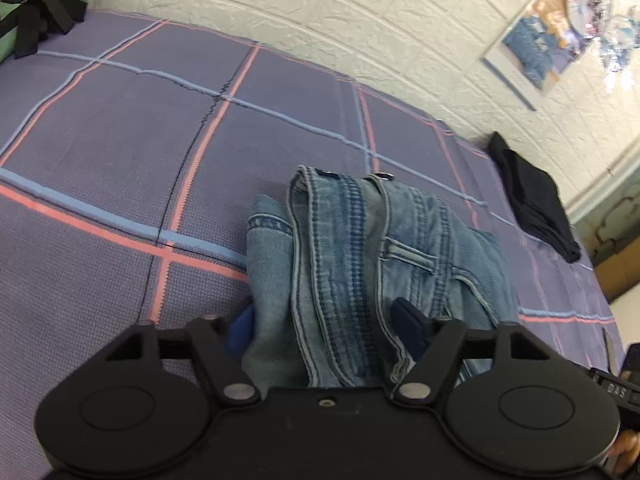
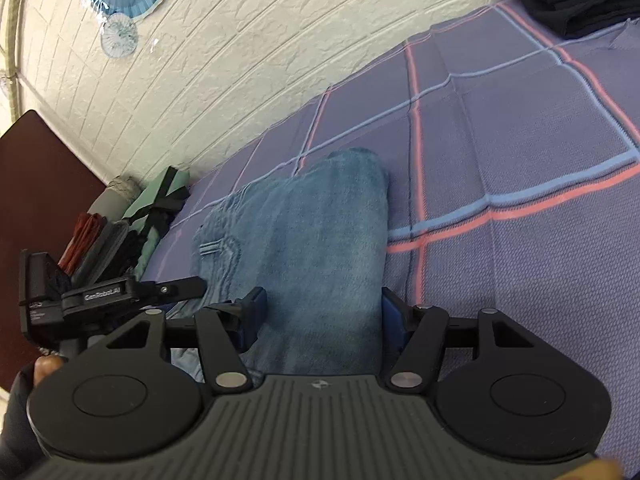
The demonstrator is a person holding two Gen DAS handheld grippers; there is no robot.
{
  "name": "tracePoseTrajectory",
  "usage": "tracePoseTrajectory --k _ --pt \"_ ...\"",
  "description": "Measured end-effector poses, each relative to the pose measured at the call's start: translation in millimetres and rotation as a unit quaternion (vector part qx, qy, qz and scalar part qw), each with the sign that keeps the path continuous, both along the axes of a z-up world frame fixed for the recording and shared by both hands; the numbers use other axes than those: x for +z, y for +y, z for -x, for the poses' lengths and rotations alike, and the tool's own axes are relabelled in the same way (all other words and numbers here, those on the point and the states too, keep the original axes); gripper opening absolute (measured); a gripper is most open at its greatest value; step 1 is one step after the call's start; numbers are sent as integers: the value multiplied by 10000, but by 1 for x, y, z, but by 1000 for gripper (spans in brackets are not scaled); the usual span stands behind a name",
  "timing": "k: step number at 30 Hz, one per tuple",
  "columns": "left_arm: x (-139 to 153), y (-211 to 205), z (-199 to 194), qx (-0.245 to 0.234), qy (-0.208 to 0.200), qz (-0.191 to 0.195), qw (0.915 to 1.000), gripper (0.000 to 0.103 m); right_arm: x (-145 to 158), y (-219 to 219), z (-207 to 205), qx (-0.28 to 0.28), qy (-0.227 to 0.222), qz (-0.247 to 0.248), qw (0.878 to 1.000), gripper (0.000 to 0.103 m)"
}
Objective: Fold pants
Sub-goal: 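Grasp the folded jeans bundle with the left tool while the right tool grasps it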
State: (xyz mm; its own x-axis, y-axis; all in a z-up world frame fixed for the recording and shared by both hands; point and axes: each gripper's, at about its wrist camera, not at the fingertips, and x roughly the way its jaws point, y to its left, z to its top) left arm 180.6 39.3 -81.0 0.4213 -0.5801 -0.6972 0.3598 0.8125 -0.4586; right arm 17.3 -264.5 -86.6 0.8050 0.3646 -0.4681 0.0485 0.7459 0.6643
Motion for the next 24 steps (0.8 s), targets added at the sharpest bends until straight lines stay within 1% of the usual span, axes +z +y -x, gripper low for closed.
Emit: tracePoseTrajectory --k 4,9,12,13,14,16,18,19,22,24 --pt "-5 7 -5 -11 153 249 9996 103 -2 0 0 13 -13 -67 10000 100" --pt "-7 4 -11 -119 151 258 9995 103 -5 2 -9 -71 -103 -138 9998 100" --pt "-11 11 -17 -57 336 520 9981 103 -10 -1 -12 -186 -116 -415 9989 100" --pt "-11 13 -18 -63 374 577 9976 103 -9 -1 -12 -193 -103 -418 9989 98" --pt "-11 14 -17 -41 397 605 9974 103 -8 -1 -12 -201 -93 -342 9992 88" --pt "-6 13 -13 -98 277 470 9985 103 -6 0 -10 -174 -63 -147 9997 76" --pt "-4 10 -10 -195 138 367 9990 103 -9 -2 -10 -220 -49 -282 9993 76" --pt "-4 8 -10 -186 135 348 9991 103 -10 -2 -10 -243 -43 -317 9992 76" --pt "-10 10 -13 -141 227 492 9984 103 -13 1 -11 -333 -95 -371 9987 82" --pt "-9 7 -12 -184 155 419 9988 103 -14 2 -13 -337 -115 -354 9987 85"
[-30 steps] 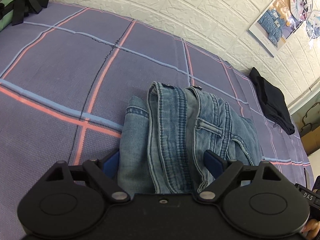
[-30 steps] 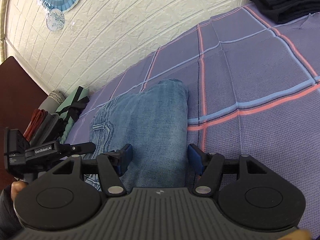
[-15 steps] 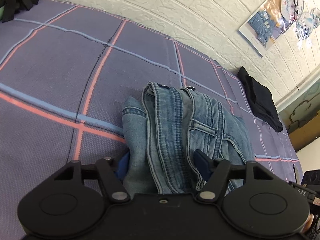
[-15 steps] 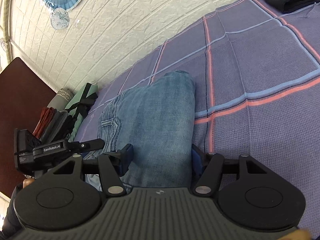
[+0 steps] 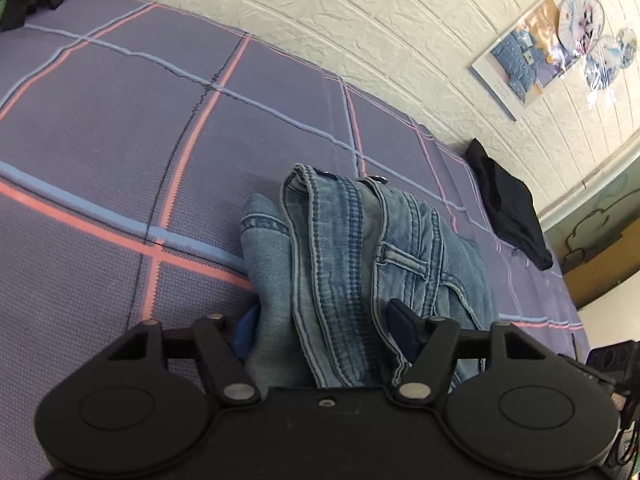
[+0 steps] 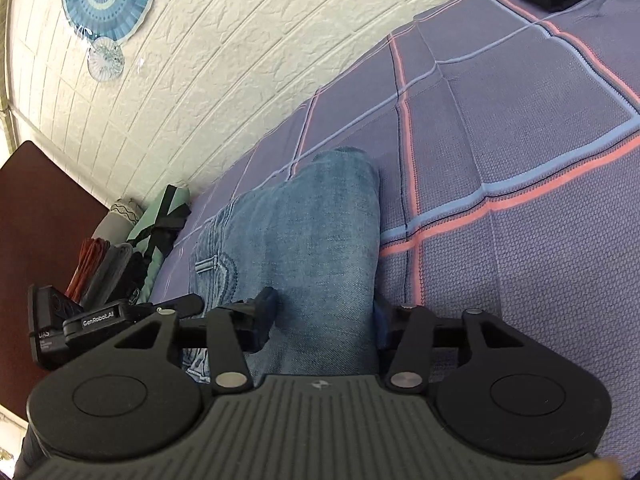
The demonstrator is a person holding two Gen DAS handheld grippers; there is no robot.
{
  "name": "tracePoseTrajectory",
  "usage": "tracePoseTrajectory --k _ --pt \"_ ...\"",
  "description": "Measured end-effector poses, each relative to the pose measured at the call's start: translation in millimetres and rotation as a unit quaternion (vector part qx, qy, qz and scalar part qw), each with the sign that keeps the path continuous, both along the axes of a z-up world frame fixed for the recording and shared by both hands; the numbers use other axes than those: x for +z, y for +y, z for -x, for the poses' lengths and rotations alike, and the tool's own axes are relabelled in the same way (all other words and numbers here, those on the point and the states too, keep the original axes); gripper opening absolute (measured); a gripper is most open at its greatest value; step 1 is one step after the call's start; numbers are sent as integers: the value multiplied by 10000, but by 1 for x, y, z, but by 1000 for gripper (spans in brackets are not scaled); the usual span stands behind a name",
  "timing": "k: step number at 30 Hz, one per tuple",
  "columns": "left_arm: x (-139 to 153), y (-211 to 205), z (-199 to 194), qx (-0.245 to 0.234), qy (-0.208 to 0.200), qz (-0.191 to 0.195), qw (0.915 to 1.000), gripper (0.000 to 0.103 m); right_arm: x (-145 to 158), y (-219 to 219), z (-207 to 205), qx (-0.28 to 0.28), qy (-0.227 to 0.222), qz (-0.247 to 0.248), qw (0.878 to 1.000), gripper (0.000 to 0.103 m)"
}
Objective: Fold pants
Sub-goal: 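Grasp the folded jeans bundle with the left tool while the right tool grasps it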
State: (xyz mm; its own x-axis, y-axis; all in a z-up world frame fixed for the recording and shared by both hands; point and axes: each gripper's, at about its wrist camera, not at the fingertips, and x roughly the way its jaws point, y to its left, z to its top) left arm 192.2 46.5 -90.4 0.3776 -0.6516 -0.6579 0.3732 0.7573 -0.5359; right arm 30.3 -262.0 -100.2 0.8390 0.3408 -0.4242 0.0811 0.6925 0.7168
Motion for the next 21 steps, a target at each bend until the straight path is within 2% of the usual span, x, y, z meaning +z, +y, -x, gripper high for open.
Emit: tracePoseTrajectory --k 3,4,5,8,14,18,19,20,21 --pt "7 -10 8 -53 -219 -256 9994 103 2 -1 -4 -43 92 -93 9999 85" --pt "11 -12 10 -87 -275 -269 9992 103 4 0 -4 -75 144 -29 9999 78" --pt "13 -14 13 -69 -319 -305 9990 103 7 2 -4 -87 162 128 9997 66" --pt "14 -18 18 -91 -511 -471 9975 103 6 5 0 -115 88 270 9995 63" --pt "-1 -7 3 52 16 -138 9999 103 -2 -2 -2 -128 49 -42 9999 63" --pt "6 -15 4 98 19 -312 9995 103 -2 -1 -3 -143 43 -74 9999 62" --pt "10 -19 6 111 -19 -365 9993 103 1 1 -3 -145 57 29 9999 57" --pt "16 -22 9 129 -108 -440 9989 103 7 2 -2 -130 -2 118 9998 45" --pt "23 -24 12 111 -206 -455 9987 103 12 2 0 -107 -116 142 9998 39"
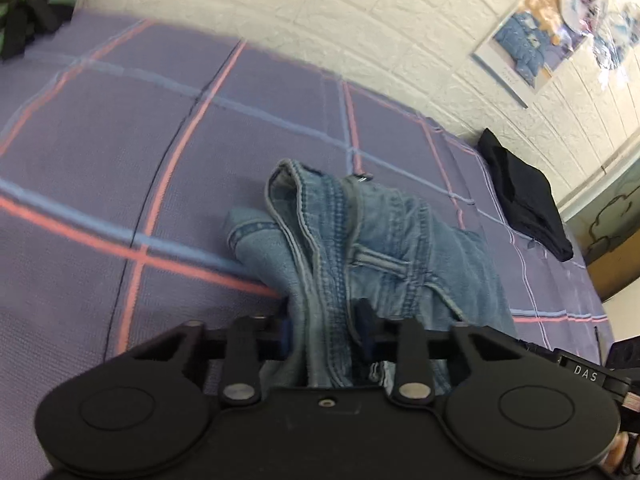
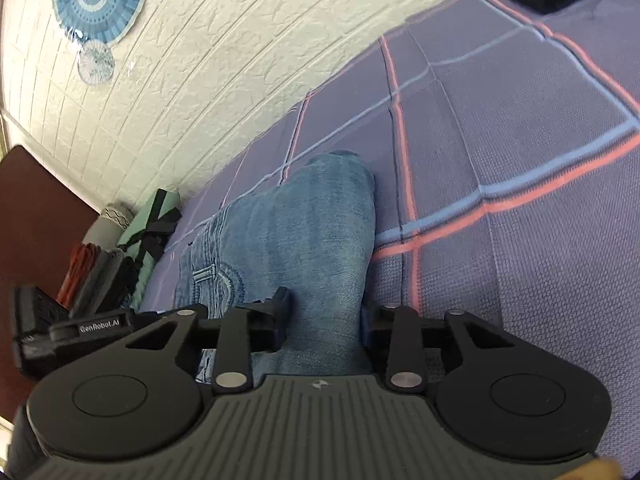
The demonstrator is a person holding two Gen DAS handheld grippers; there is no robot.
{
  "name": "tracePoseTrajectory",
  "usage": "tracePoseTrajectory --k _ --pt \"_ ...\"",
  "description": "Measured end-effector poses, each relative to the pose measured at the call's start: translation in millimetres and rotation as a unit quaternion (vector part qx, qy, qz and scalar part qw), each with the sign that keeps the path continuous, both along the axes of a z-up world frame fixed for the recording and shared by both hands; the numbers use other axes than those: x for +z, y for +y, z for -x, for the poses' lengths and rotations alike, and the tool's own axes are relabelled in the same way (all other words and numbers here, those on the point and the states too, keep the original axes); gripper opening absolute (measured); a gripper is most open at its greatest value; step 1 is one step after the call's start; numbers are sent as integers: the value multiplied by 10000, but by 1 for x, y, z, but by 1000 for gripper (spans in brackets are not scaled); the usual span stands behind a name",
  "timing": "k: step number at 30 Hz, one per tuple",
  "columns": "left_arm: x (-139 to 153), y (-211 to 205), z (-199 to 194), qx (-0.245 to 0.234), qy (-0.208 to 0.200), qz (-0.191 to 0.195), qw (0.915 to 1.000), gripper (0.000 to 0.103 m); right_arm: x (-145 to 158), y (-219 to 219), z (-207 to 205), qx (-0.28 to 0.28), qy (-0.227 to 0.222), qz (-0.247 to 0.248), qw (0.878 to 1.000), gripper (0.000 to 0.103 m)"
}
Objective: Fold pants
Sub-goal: 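Grasp the folded jeans bundle with the left tool while the right tool grasps it, then carry the bundle with both tools and lower it onto the black garment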
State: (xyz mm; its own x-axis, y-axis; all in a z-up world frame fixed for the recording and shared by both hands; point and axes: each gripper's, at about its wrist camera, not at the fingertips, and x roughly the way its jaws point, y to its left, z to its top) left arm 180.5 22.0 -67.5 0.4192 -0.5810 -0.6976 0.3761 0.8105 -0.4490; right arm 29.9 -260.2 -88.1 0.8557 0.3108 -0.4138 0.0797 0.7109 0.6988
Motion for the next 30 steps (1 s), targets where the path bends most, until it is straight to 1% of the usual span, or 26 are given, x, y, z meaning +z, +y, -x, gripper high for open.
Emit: tracePoseTrajectory --k 1,2,4,8,10,14,17,19,21,24,27,30 --pt "6 0 2 -14 -52 62 10000 103 6 -2 3 2 -103 -49 9999 36" --pt "12 0 3 -23 -56 183 9998 103 11 -5 6 -19 -190 -67 9998 35" --pt "24 -6 4 -60 -96 352 9993 103 25 -12 13 -95 -390 63 9992 34" --pt "56 -37 5 -338 -463 555 9968 103 50 -35 30 -341 -818 247 9958 34" --pt "73 -61 3 -537 -652 645 9943 103 58 -55 38 -528 -970 211 9937 34" --pt "103 -118 -6 -961 -829 852 9882 103 73 -99 49 -953 -1196 228 9880 34" --pt "121 -169 -13 -1232 -1022 927 9827 103 84 -136 54 -1252 -1312 275 9830 34" --pt "130 -201 -20 -1352 -1073 1080 9791 103 89 -162 53 -1450 -1381 331 9792 34" --pt "136 -233 -26 -1454 -1129 1222 9753 103 94 -188 51 -1605 -1462 456 9751 35" --pt "138 -284 -39 -1569 -1177 1321 9716 103 98 -227 45 -1781 -1503 587 9707 35" --pt "133 -329 -55 -1627 -1153 1417 9696 103 96 -267 33 -1873 -1479 707 9685 35" --pt "122 -369 -73 -1657 -1110 1510 9682 103 90 -309 17 -1941 -1430 718 9678 35"
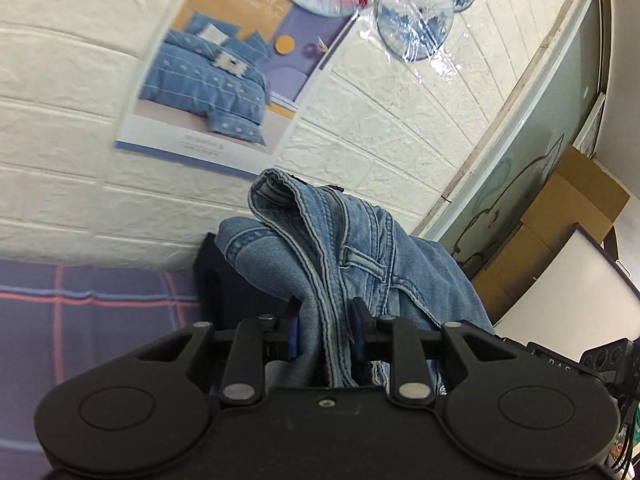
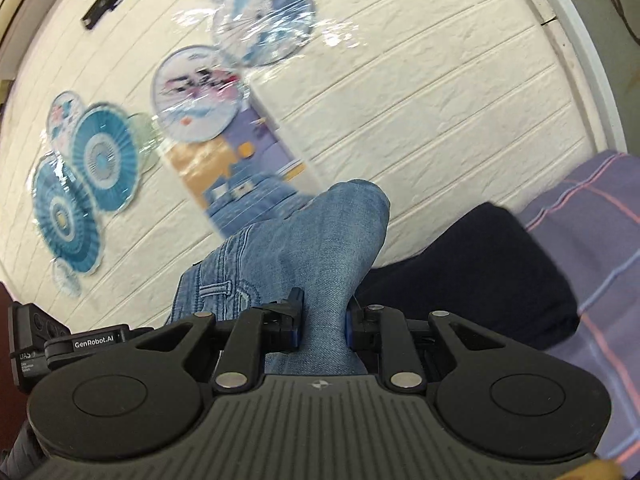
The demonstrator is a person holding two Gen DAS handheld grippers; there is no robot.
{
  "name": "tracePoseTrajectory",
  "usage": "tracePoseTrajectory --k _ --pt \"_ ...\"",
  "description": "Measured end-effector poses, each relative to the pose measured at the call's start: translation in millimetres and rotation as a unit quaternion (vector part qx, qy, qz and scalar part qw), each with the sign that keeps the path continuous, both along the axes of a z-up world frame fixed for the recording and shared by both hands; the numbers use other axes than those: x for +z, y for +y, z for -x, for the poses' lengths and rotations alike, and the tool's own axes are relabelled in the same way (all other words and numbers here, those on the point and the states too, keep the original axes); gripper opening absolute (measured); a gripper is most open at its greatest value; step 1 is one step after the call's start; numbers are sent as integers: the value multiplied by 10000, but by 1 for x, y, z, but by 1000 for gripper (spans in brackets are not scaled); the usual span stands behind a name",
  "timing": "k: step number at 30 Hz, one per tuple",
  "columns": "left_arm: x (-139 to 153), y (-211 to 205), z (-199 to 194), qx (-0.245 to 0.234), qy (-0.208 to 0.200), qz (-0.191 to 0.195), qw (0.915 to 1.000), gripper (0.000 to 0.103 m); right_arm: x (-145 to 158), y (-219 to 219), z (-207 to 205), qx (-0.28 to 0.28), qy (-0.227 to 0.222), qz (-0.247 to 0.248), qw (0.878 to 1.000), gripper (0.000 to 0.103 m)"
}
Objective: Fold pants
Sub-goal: 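Carry the bundle with both tools and lower it onto the black garment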
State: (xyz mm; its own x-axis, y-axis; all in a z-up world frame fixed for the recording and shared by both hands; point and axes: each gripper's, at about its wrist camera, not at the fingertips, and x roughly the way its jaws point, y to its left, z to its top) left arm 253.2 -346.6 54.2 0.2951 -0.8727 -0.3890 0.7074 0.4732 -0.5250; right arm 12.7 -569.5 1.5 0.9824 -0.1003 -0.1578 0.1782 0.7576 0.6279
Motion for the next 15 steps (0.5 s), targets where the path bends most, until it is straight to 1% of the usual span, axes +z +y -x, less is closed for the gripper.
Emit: tracePoseTrajectory --k 2,5,8,11,15 --pt "-10 -26 -11 8 17 12 10000 103 -8 -27 -11 -10 30 -1 10000 35" --pt "-28 -59 -28 17 42 -17 10000 103 -24 -63 -30 -35 97 -134 9999 35" --pt "-46 -87 -45 32 76 -97 9999 103 -43 -90 -48 -74 201 -235 9995 35" --pt "-63 -107 -58 53 58 -146 9999 103 -61 -110 -64 -89 257 -365 9990 35" --pt "-86 -121 -72 55 218 -124 9997 103 -78 -131 -78 -180 155 -478 9986 35"
